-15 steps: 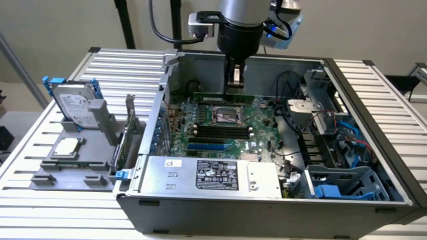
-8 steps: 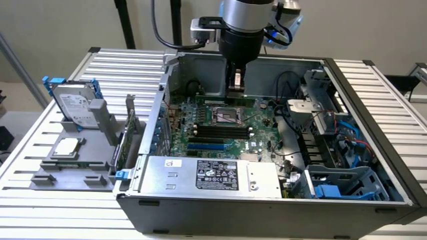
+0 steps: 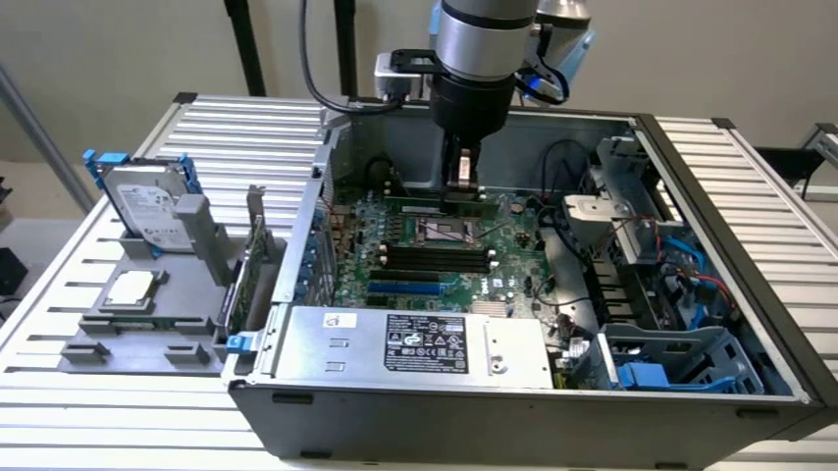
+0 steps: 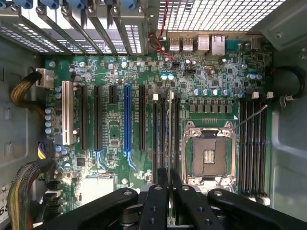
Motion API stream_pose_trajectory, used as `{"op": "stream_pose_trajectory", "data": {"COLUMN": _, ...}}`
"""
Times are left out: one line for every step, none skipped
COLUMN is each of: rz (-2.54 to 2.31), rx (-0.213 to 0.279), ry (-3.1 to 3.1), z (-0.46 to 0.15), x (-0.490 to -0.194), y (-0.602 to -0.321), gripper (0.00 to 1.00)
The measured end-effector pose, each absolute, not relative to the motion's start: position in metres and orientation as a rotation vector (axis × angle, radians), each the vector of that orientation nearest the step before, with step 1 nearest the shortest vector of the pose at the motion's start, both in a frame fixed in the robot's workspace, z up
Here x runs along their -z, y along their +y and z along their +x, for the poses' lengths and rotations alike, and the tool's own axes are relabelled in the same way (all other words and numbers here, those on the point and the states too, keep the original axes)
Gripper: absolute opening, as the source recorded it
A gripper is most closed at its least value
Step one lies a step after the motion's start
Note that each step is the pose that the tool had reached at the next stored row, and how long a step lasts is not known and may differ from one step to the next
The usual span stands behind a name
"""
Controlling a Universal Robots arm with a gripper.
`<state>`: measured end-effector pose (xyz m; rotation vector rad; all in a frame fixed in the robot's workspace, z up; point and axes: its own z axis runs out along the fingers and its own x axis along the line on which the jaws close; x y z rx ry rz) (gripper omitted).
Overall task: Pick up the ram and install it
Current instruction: 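Insert the ram into the slot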
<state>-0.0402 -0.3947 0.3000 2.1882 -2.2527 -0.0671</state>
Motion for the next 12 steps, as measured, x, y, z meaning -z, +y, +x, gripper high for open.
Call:
{"op": "stream_pose_trajectory", "data": {"rz": 2.188, "rx": 0.067, "ry": -2.254, "z": -0.040, "x": -0.298, "y": -0.395, "gripper": 0.13}}
{"op": "stream_pose_trajectory", "data": {"rz": 2.187, "rx": 0.066, "ry": -2.254, "z": -0.040, "x": -0.296, "y": -0.395, "gripper": 0.13}}
{"op": "stream_pose_trajectory", "data": {"rz": 2.187, "rx": 0.066, "ry": -2.255, "z": -0.040, "x": -0.295, "y": -0.395, "gripper": 0.13}}
{"op": "stream_pose_trajectory", "data": {"rz": 2.187, "rx": 0.066, "ry": -2.255, "z": -0.040, "x": -0.293, "y": -0.395, "gripper": 0.13}}
{"op": "stream_pose_trajectory", "data": {"rz": 2.187, "rx": 0.066, "ry": -2.255, "z": -0.040, "x": -0.291, "y": -0.395, "gripper": 0.13}}
{"op": "stream_pose_trajectory", "data": {"rz": 2.187, "rx": 0.065, "ry": -2.255, "z": -0.040, "x": -0.289, "y": -0.395, "gripper": 0.13}}
{"op": "stream_pose_trajectory", "data": {"rz": 2.187, "rx": 0.065, "ry": -2.255, "z": -0.040, "x": -0.287, "y": -0.395, "gripper": 0.13}}
{"op": "stream_pose_trajectory", "data": {"rz": 2.187, "rx": 0.065, "ry": -2.255, "z": -0.040, "x": -0.285, "y": -0.395, "gripper": 0.13}}
{"op": "stream_pose_trajectory", "data": {"rz": 2.187, "rx": 0.064, "ry": -2.255, "z": -0.040, "x": -0.284, "y": -0.395, "gripper": 0.13}}
{"op": "stream_pose_trajectory", "data": {"rz": 2.187, "rx": 0.063, "ry": -2.255, "z": -0.040, "x": -0.282, "y": -0.395, "gripper": 0.13}}
{"op": "stream_pose_trajectory", "data": {"rz": 2.187, "rx": 0.062, "ry": -2.255, "z": -0.040, "x": -0.280, "y": -0.395, "gripper": 0.13}}
{"op": "stream_pose_trajectory", "data": {"rz": 2.186, "rx": 0.061, "ry": -2.254, "z": -0.040, "x": -0.278, "y": -0.395, "gripper": 0.13}}
